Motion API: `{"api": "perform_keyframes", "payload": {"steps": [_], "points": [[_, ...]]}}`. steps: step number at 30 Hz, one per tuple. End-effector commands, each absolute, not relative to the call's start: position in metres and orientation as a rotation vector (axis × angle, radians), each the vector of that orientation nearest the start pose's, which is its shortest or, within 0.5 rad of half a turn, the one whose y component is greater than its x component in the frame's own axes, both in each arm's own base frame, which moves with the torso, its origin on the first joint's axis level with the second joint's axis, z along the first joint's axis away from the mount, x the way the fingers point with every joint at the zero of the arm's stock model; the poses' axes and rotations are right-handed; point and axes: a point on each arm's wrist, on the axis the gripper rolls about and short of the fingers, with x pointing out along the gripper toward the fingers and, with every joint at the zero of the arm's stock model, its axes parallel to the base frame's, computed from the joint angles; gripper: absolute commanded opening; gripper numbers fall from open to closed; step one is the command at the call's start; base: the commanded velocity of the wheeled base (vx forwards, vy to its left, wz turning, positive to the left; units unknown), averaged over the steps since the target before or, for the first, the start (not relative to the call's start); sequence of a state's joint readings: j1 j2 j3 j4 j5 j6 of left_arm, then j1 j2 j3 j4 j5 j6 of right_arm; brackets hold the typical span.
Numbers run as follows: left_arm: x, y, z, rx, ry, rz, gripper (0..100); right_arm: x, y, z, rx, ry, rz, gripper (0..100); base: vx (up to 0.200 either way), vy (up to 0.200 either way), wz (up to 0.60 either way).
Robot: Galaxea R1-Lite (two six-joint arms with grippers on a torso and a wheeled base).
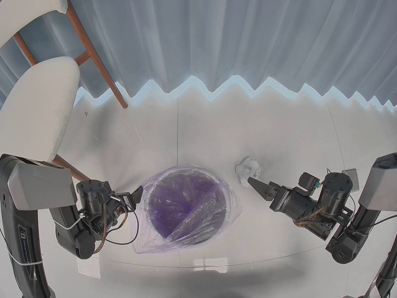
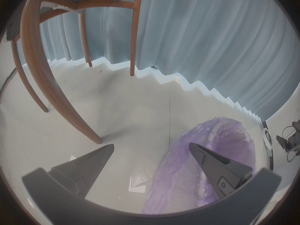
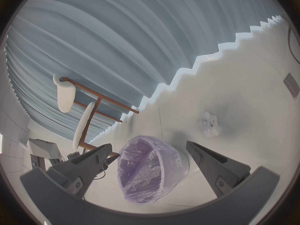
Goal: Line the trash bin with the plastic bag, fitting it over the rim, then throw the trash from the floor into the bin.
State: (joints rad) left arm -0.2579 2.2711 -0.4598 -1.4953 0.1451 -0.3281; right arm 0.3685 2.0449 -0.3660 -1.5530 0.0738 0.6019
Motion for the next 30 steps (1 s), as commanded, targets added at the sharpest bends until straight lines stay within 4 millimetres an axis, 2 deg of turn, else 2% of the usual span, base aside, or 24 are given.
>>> {"api": "perform_keyframes", "payload": {"steps": [1,9,15,20,25,26,27,29,30], "points": [[0.328,-0.078,-0.011,-0.259,0.343,-0.04,100,0.275,0.108,0.073,0.574,0.241,0.395,100,0.0,0.0,0.0],[0.351,-0.058,-0.035,-0.182,0.381,0.018,100,0.275,0.108,0.07,0.573,0.25,0.393,100,0.0,0.0,0.0],[0.363,-0.056,-0.037,-0.136,0.442,0.029,100,0.276,0.109,0.067,0.571,0.26,0.389,100,0.0,0.0,0.0],[0.359,-0.06,-0.036,-0.138,0.437,0.021,100,0.276,0.108,0.067,0.571,0.26,0.388,100,0.0,0.0,0.0],[0.336,-0.057,-0.021,-0.161,0.357,0.009,100,0.277,0.108,0.066,0.57,0.264,0.386,100,0.0,0.0,0.0],[0.321,-0.055,-0.015,-0.158,0.362,0.005,100,0.277,0.108,0.065,0.57,0.266,0.382,100,0.0,0.0,0.0],[0.321,-0.055,-0.015,-0.158,0.362,0.005,100,0.277,0.108,0.065,0.57,0.266,0.382,100,0.0,0.0,0.0],[0.283,-0.055,0.026,-0.194,0.342,-0.016,100,0.277,0.108,0.063,0.572,0.273,0.382,100,0.0,0.0,0.0],[0.276,-0.056,0.038,-0.223,0.314,-0.027,100,0.277,0.109,0.063,0.573,0.276,0.382,100,0.0,0.0,0.0]]}}
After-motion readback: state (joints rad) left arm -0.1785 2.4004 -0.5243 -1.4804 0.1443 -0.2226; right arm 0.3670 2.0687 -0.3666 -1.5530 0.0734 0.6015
